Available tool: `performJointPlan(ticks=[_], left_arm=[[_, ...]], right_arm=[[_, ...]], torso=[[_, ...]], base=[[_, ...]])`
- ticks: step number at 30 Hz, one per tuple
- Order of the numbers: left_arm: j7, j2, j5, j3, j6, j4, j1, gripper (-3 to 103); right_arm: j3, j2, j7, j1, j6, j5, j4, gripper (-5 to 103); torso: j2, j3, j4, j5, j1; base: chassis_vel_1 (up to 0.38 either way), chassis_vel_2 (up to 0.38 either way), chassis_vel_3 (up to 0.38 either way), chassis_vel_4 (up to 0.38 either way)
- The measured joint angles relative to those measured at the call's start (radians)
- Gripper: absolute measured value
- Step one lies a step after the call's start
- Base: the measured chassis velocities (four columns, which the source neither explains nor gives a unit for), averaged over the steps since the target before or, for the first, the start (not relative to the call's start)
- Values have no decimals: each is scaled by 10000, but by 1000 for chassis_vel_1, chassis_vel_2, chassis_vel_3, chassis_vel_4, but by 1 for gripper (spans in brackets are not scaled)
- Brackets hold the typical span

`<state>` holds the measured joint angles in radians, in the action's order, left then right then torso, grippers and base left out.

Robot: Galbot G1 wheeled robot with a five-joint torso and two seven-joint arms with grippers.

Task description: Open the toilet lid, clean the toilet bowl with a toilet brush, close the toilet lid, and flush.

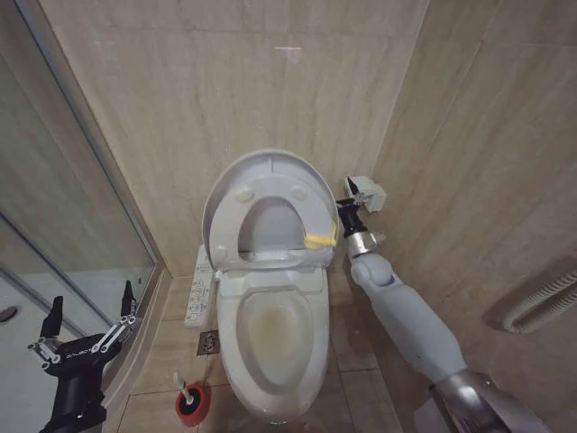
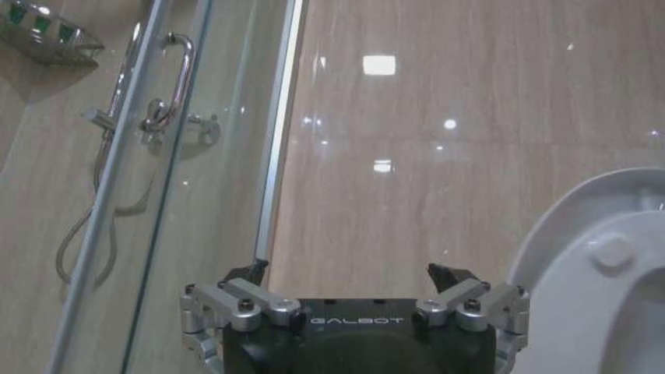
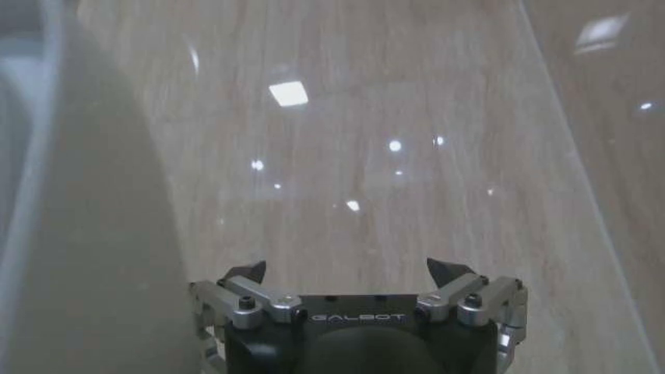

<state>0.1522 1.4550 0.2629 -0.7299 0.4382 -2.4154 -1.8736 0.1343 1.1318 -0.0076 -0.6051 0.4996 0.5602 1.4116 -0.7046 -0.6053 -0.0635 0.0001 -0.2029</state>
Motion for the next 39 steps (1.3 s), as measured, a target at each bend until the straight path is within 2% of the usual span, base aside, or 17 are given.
performJointPlan(ticks=[1, 7, 10, 11, 15, 20, 28, 39], left_arm=[[2, -15, 0, 57, 1, 66, 41, 100], [2, -7, -44, 404, -11, 304, 245, 100], [5, -8, -117, 729, -31, 601, 447, 100], [5, -8, -117, 729, -31, 601, 447, 100], [14, 20, -206, 1137, -36, 882, 701, 100], [28, -81, -193, 1292, -39, 1059, 886, 100], [114, -256, 29, 1324, -47, 1451, 1289, 100], [221, -619, 331, 1250, -103, 2023, 1797, 100]], right_arm=[[135, -208, 5, -354, -9, 77, 471, 100], [632, -899, 55, -2048, 22, 249, 2111, 100], [1020, -1292, 90, -3597, 195, 292, 3345, 100], [1020, -1292, 90, -3597, 195, 292, 3345, 100], [1563, -1552, 92, -5543, 424, 84, 5159, 100], [1712, -1458, 63, -6856, 628, -367, 6058, 100], [1500, -1145, -102, -7890, 1090, -1155, 6372, 100], [985, -973, -347, -8167, 1675, -1998, 5103, 100]], torso=[[0, 0, -8, -1, 0], [0, 0, -7, 2, 0], [0, 0, -10, 1, 1], [0, 0, -10, 1, 1], [-1, 1, -6, -2, 1], [-1, 0, -4, 0, 1], [0, 0, -5, -2, 1], [1, -1, -5, -2, 0]], base=[[0, 0, 0, 0], [0, 0, 0, 0], [0, 0, 0, 0], [0, 0, 0, 0], [0, 0, 0, 0], [0, 0, 0, 0], [0, 0, 0, 0], [0, 0, 0, 0]])
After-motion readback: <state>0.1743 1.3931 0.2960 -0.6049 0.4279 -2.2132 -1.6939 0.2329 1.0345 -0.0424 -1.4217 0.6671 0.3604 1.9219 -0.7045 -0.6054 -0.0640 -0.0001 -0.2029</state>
